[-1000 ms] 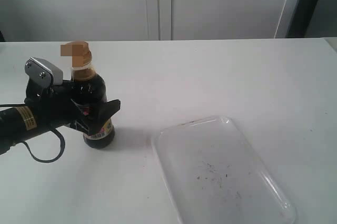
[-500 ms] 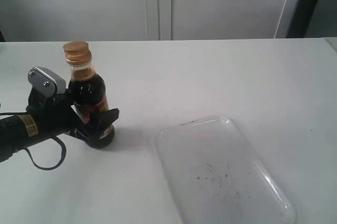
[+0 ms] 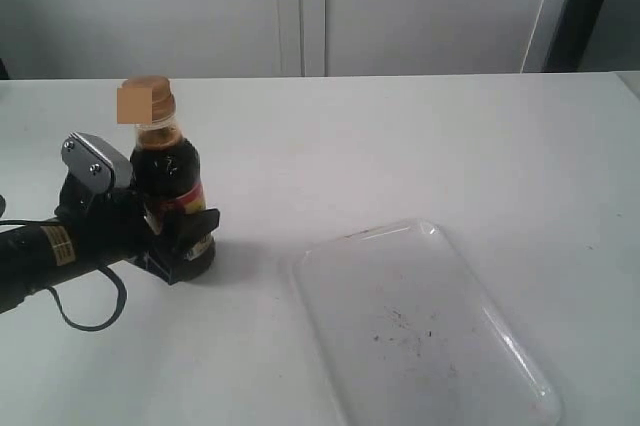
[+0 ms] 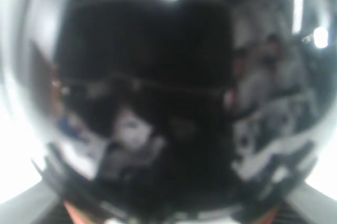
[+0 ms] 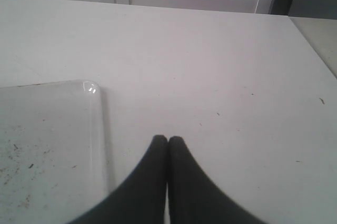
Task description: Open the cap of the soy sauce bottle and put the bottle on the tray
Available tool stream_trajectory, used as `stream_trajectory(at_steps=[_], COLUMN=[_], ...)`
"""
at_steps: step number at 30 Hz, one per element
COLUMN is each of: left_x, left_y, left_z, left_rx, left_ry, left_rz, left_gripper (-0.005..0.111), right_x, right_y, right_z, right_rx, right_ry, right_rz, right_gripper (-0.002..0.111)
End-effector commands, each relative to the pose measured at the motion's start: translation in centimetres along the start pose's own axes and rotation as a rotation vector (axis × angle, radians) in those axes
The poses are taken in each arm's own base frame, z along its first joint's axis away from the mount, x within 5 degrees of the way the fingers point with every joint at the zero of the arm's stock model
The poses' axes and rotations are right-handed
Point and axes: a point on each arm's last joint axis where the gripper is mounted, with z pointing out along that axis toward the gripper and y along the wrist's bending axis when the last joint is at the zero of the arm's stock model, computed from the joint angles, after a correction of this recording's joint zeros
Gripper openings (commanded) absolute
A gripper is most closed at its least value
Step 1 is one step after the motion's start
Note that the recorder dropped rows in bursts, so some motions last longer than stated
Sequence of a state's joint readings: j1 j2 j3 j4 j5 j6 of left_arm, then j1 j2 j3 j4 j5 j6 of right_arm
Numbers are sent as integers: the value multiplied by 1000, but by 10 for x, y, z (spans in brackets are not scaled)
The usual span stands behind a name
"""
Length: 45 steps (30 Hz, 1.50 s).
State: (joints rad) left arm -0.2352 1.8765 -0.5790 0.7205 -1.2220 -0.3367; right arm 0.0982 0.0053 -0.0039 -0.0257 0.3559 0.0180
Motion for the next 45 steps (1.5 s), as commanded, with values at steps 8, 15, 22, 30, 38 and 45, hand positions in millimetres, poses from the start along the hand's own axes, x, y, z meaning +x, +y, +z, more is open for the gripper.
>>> stream_trajectory(at_steps=[8,15,22,30,38,45], left_x=[2,2,2,2,2,2], left_y=[-3,-3,-2,-3,-4,-4], left_z=[-1,-1,-1,-1,-1,-1], left_rx=[19,19,17,19,32,32], left_ry=[10,10,10,10,12,12], left_rz=[52,56,59,60,68,68], left_gripper=[0,0,0,0,0,0], right_x=[0,0,-3,-19,-56,-95], right_y=[0,0,-1,0,0,3], right_z=[0,0,0,-2,-20,-34], right_rx=[9,9,10,11,-98,-168], right_ry=[-9,-9,-51,-226,-671,-760], right_rz=[4,4,-2,-50,293,323], right_gripper=[0,0,0,0,0,0])
